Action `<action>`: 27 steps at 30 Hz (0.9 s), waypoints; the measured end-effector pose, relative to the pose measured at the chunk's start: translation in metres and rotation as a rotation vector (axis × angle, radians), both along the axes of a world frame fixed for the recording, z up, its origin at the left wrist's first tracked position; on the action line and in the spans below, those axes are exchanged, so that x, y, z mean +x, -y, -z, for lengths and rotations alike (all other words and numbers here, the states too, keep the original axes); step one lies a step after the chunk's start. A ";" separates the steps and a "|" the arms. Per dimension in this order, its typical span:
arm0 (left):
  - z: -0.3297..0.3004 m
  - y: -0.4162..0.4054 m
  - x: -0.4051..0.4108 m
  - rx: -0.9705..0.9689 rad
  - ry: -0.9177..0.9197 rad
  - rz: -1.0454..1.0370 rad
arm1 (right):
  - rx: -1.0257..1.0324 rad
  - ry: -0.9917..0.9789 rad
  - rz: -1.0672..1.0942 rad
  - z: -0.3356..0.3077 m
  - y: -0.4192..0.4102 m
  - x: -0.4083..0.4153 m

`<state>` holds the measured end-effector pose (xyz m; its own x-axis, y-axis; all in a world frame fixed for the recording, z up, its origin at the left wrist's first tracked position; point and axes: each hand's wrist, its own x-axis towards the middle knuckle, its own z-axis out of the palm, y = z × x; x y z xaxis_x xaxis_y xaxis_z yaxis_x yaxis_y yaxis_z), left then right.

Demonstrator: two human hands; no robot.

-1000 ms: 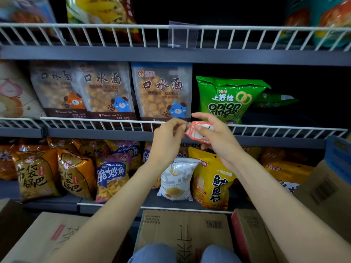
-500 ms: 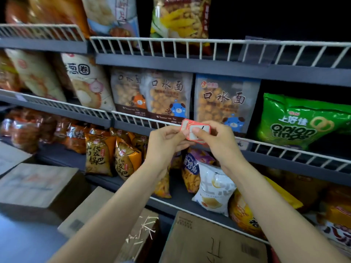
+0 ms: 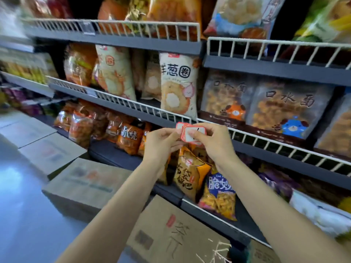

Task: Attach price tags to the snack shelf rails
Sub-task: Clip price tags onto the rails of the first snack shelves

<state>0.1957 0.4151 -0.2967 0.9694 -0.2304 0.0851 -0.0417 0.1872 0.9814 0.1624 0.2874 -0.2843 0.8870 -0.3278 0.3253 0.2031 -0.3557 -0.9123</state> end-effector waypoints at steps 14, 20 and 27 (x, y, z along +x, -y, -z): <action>-0.017 -0.165 0.149 0.118 0.010 0.057 | 0.056 -0.072 0.057 -0.007 -0.158 0.146; -0.014 -0.199 0.169 0.083 0.006 -0.056 | 0.072 -0.074 0.001 -0.010 -0.191 0.173; -0.006 -0.226 0.210 0.120 0.021 -0.161 | 0.188 -0.096 -0.084 -0.004 -0.215 0.226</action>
